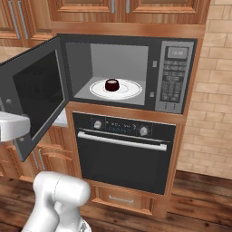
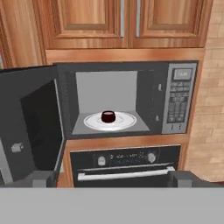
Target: Pick the mug from the counter and place it inside the microwave. Then close the microwave.
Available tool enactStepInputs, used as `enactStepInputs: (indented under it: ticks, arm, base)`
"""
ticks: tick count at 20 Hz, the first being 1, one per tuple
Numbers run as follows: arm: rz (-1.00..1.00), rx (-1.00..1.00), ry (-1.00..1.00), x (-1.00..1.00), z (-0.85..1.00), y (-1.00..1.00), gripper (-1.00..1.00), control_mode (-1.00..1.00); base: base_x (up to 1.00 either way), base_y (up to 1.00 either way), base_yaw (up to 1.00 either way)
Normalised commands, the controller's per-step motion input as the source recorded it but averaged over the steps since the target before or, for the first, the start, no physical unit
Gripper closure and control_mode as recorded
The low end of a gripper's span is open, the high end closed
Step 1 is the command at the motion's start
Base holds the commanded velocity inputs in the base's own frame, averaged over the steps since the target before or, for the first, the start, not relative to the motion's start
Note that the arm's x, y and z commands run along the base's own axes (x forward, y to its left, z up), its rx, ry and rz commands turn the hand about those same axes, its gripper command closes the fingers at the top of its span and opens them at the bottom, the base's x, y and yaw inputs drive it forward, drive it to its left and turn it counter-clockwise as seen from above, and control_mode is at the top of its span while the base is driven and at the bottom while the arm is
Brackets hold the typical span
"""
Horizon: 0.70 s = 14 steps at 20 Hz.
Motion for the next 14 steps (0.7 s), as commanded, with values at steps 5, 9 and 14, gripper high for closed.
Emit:
enactStepInputs:
  ticks: [5,9,14]
  arm:
    - [-0.03,0.0,-0.39,-0.37,0.06,0.26,-1.0,-1.0]
    - [-0.03,0.0,-0.32,-0.36,0.04,0.35,-1.0,-1.0]
    - [-0.07,-0.01,-0.19,-0.29,0.0,0.43,-1.0,-1.0]
  base:
    - [0.0,0.0,0.0]
    - [0.0,0.0,0.0]
    - [0.0,0.0,0.0]
